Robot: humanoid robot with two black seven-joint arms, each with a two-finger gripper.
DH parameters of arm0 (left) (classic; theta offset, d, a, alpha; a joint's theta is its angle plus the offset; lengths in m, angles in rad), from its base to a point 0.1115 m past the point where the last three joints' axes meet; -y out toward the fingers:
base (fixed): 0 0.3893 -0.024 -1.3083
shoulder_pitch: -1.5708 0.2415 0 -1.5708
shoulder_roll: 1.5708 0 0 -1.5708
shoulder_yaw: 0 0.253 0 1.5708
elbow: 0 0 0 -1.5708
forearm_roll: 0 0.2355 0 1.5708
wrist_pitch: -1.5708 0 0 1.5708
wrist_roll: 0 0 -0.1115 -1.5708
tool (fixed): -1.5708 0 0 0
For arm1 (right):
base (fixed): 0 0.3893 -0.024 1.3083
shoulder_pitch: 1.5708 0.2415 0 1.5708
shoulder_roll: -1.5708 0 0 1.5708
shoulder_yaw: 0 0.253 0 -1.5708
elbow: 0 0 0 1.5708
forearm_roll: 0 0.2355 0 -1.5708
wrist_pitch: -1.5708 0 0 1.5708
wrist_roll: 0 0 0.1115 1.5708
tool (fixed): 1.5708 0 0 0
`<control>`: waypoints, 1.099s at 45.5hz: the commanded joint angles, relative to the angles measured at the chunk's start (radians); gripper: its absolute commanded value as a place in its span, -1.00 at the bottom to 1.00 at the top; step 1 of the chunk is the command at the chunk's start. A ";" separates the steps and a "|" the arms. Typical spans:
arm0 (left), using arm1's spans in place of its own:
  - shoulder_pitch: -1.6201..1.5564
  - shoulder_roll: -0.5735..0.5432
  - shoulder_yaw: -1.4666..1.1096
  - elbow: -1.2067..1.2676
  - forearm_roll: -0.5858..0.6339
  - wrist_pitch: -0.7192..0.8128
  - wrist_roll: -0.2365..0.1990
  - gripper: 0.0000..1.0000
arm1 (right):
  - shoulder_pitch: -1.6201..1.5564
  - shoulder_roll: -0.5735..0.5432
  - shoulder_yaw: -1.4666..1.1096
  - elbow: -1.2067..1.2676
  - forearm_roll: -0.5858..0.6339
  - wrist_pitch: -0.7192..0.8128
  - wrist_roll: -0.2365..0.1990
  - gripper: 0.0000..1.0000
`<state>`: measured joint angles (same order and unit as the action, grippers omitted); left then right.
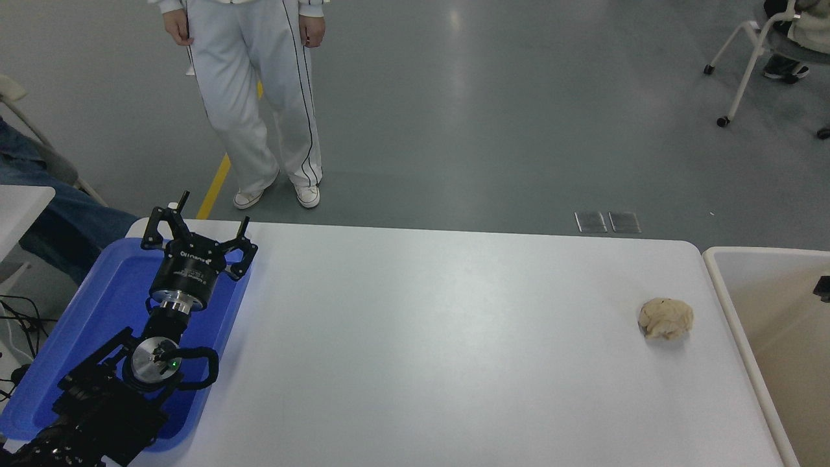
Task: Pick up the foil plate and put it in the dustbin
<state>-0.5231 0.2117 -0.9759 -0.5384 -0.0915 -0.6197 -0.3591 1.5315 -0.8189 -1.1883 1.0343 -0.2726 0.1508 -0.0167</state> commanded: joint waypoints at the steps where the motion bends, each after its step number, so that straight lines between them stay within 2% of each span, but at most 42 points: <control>1: 0.000 0.000 0.000 0.000 0.001 0.000 0.000 1.00 | 0.176 0.052 -0.091 0.092 -0.004 0.248 0.003 1.00; 10: 0.000 0.000 0.000 0.000 -0.001 0.000 0.000 1.00 | 0.312 0.070 -0.094 0.145 0.001 0.386 0.003 1.00; 20: 0.000 0.000 0.000 0.000 -0.001 0.000 0.000 1.00 | 0.492 0.231 -0.145 0.184 -0.002 0.630 0.001 1.00; 28: 0.000 0.000 0.000 0.000 -0.001 0.000 0.000 1.00 | 0.610 0.349 -0.146 0.230 0.001 0.635 0.003 1.00; 39: 0.000 0.000 0.000 0.001 -0.001 0.000 -0.001 1.00 | 0.780 0.397 -0.128 0.305 0.004 0.635 0.006 1.00; 50: 0.000 0.000 0.000 0.000 -0.001 0.000 -0.001 1.00 | 0.820 0.483 -0.076 0.334 0.004 0.635 0.006 1.00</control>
<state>-0.5231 0.2117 -0.9756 -0.5377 -0.0922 -0.6197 -0.3606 2.2776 -0.4215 -1.3084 1.3340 -0.2701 0.7747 -0.0116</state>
